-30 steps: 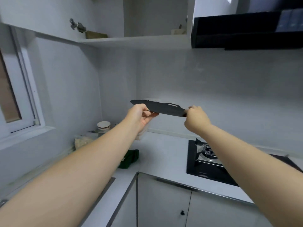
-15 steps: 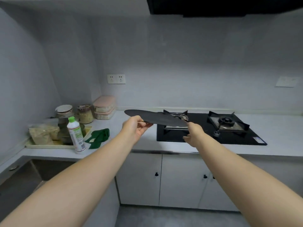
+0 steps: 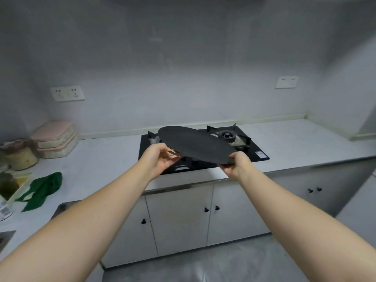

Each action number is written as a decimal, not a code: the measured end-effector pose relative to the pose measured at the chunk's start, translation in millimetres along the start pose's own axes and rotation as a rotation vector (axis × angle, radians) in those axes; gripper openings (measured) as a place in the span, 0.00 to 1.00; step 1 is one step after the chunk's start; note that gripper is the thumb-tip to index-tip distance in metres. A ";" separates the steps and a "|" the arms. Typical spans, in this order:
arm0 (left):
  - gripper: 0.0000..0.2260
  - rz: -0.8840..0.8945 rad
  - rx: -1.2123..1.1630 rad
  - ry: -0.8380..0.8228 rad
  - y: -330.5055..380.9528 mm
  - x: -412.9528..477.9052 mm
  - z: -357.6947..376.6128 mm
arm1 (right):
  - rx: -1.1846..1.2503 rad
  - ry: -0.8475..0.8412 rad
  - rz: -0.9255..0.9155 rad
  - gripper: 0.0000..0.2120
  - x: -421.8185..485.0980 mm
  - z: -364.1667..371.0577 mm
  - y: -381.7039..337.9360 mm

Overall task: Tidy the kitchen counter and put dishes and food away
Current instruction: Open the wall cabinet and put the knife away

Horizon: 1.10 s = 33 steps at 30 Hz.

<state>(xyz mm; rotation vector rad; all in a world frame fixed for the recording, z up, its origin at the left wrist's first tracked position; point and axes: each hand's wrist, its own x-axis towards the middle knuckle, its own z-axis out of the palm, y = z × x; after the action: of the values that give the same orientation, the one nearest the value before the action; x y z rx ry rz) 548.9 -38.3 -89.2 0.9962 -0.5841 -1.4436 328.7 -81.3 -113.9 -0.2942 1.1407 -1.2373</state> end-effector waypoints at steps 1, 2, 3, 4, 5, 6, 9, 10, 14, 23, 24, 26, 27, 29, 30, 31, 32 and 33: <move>0.11 -0.005 0.022 -0.010 -6.5 11.6 16.5 | 0.015 0.026 -0.022 0.12 10.5 -13.8 -15.1; 0.10 0.001 0.054 -0.008 -13.2 23.2 33.9 | 0.050 0.034 -0.048 0.11 21.2 -27.7 -30.0; 0.10 0.003 0.096 -0.006 -21.5 37.1 53.6 | 0.080 0.050 -0.074 0.12 32.8 -43.0 -46.3; 0.09 0.008 0.135 -0.001 -29.0 48.3 71.8 | 0.108 0.066 -0.093 0.12 44.0 -56.0 -60.0; 0.08 0.016 0.163 0.015 -35.6 58.6 88.5 | 0.129 0.074 -0.110 0.13 52.0 -67.1 -71.3; 0.07 0.016 0.155 0.031 -42.9 69.3 104.5 | 0.139 0.075 -0.125 0.15 59.9 -77.5 -81.3; 0.07 -0.020 0.056 0.076 -72.5 103.8 152.0 | 0.162 0.080 -0.141 0.20 81.8 -105.4 -112.7; 0.07 -0.035 0.046 0.080 -82.7 112.9 167.5 | 0.163 0.075 -0.146 0.21 89.9 -114.3 -123.0; 0.04 -0.117 0.062 0.074 -130.4 154.1 221.4 | 0.212 0.109 -0.145 0.19 123.6 -148.3 -161.0; 0.02 -0.368 0.267 -0.032 -209.1 236.1 335.8 | 0.256 0.167 -0.168 0.19 217.3 -205.4 -230.8; 0.04 -0.384 0.260 -0.028 -216.1 254.4 350.5 | 0.265 0.174 -0.173 0.19 233.2 -208.9 -241.4; 0.07 -0.400 0.224 -0.017 -223.8 285.6 372.9 | 0.273 0.182 -0.182 0.20 255.5 -212.9 -259.9; 0.07 -0.415 0.208 -0.029 -225.8 300.3 384.2 | 0.263 0.188 -0.186 0.20 267.3 -214.9 -269.9; 0.08 -0.433 0.222 -0.060 -227.5 333.1 408.5 | 0.234 0.210 -0.195 0.20 292.3 -218.6 -295.2; 0.07 -0.447 0.249 -0.077 -229.8 354.0 424.1 | 0.217 0.230 -0.195 0.20 308.0 -220.9 -311.8; 0.07 -0.457 0.273 -0.090 -232.3 372.1 435.9 | 0.204 0.260 -0.193 0.21 321.8 -223.9 -325.7; 0.07 -0.467 0.298 -0.109 -236.2 389.0 448.6 | 0.181 0.292 -0.186 0.21 334.5 -227.8 -339.0; 0.07 -0.475 0.308 -0.128 -239.2 404.7 460.5 | 0.167 0.316 -0.178 0.20 347.1 -232.8 -351.6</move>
<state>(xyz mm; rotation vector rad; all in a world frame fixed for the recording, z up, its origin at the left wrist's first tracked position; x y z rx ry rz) 73.0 -488.7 -150.9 1.3558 -0.7090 -1.8831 -100.5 -417.4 -147.9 -0.0753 1.2902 -1.5673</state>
